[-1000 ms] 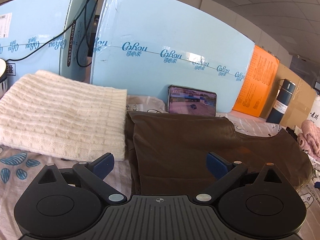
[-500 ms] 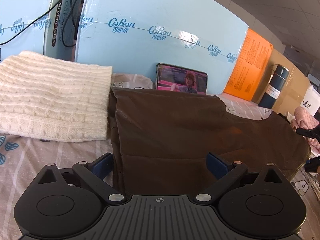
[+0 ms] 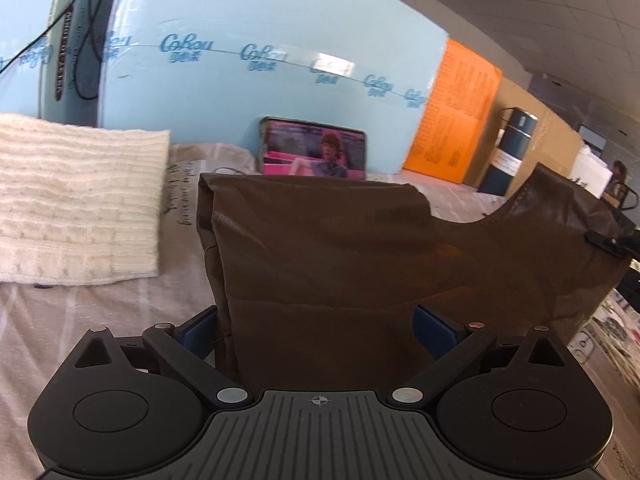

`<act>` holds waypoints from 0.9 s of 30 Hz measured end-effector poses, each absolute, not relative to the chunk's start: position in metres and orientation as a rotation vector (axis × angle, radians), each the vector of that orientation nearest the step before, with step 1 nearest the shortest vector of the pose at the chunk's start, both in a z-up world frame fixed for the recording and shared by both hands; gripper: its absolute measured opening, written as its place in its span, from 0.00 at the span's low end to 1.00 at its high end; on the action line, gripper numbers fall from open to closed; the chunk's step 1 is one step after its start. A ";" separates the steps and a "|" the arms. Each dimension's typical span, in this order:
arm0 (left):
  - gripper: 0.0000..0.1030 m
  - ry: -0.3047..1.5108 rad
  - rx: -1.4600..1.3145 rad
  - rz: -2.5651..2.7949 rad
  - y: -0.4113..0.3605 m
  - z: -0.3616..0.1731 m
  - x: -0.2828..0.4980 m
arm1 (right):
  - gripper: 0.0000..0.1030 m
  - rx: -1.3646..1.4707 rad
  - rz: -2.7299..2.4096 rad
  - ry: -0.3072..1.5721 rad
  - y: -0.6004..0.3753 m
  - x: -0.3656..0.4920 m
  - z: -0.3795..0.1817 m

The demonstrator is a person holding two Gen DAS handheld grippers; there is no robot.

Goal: Fold clothes
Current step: 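Grasp the vest side edge with the right gripper and lift it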

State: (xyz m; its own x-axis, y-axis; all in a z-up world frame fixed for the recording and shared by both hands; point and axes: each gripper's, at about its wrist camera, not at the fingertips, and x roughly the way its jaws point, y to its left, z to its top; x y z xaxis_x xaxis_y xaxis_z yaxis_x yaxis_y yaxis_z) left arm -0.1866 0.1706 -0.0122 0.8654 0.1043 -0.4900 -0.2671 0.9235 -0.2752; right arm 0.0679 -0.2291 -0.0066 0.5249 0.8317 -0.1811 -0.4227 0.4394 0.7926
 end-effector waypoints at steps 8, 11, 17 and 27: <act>0.98 0.422 -0.133 0.222 0.140 0.001 -0.192 | 0.05 0.769 0.645 0.615 -0.269 0.076 -0.006; 0.98 0.483 -0.112 0.360 0.146 -0.002 -0.186 | 0.13 0.755 0.628 0.637 -0.265 0.077 -0.008; 0.98 0.547 -0.101 0.399 0.153 -0.010 -0.179 | 0.14 0.724 0.672 0.624 -0.245 0.073 0.001; 0.98 0.566 -0.150 0.383 0.158 -0.015 -0.176 | 0.09 0.600 0.971 0.539 -0.167 0.025 0.065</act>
State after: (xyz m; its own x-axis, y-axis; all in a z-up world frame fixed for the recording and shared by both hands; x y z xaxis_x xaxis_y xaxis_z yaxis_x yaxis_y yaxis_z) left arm -0.1763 0.1582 -0.0147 0.7759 0.3118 -0.5484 -0.3935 0.9187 -0.0345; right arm 0.0254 -0.1671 0.0649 0.4610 0.8743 -0.1521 -0.5920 0.4307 0.6812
